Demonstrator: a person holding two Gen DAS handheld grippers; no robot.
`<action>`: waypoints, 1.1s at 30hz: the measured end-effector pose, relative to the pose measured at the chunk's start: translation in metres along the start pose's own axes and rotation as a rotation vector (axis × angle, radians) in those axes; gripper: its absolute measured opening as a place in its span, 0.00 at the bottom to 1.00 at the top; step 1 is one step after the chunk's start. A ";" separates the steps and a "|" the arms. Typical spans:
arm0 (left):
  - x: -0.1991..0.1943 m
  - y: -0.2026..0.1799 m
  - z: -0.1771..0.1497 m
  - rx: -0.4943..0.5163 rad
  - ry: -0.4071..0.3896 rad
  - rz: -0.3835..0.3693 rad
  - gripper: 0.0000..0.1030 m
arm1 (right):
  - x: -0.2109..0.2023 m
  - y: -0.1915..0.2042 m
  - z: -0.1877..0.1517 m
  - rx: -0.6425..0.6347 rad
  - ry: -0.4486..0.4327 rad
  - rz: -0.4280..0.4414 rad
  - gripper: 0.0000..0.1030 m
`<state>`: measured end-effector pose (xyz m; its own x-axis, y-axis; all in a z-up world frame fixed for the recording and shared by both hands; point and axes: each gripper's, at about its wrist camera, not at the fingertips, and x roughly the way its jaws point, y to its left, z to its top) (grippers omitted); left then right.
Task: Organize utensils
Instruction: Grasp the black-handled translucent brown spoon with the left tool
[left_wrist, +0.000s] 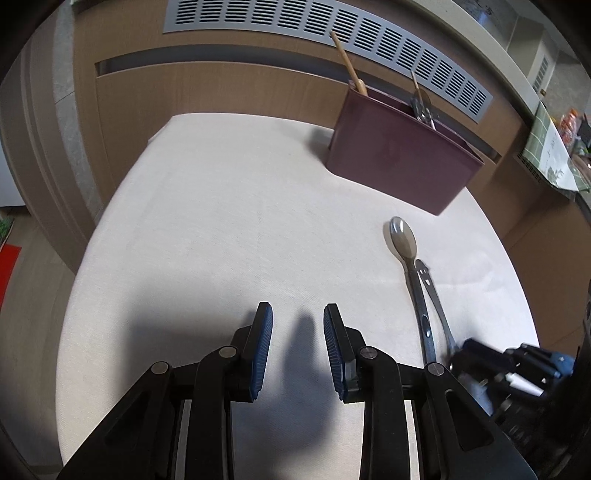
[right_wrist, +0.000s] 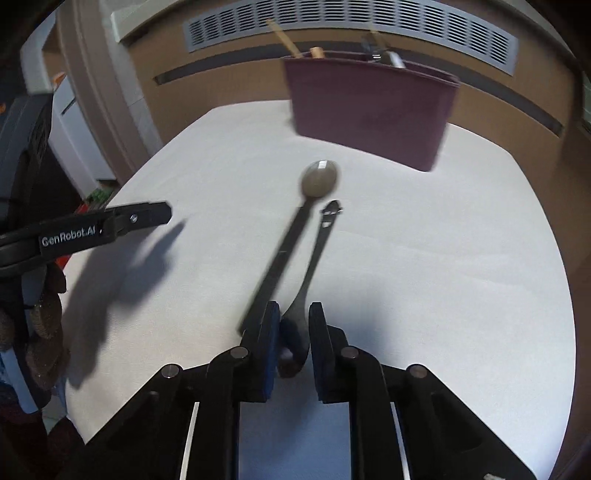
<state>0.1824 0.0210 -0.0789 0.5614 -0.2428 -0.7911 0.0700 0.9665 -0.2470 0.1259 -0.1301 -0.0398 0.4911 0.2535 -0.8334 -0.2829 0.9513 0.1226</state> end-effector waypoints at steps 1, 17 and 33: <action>0.001 -0.002 0.000 0.004 0.005 -0.003 0.29 | -0.004 -0.009 -0.002 0.015 -0.007 -0.018 0.13; 0.083 -0.098 0.059 0.207 0.105 -0.096 0.29 | -0.016 -0.065 -0.027 0.149 -0.041 -0.028 0.43; 0.060 -0.069 0.033 0.332 0.069 0.006 0.29 | -0.015 -0.056 -0.022 0.117 -0.030 0.005 0.43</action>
<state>0.2379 -0.0577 -0.0910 0.5060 -0.2307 -0.8311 0.3377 0.9396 -0.0553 0.1165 -0.1913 -0.0455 0.5145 0.2619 -0.8165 -0.1879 0.9635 0.1907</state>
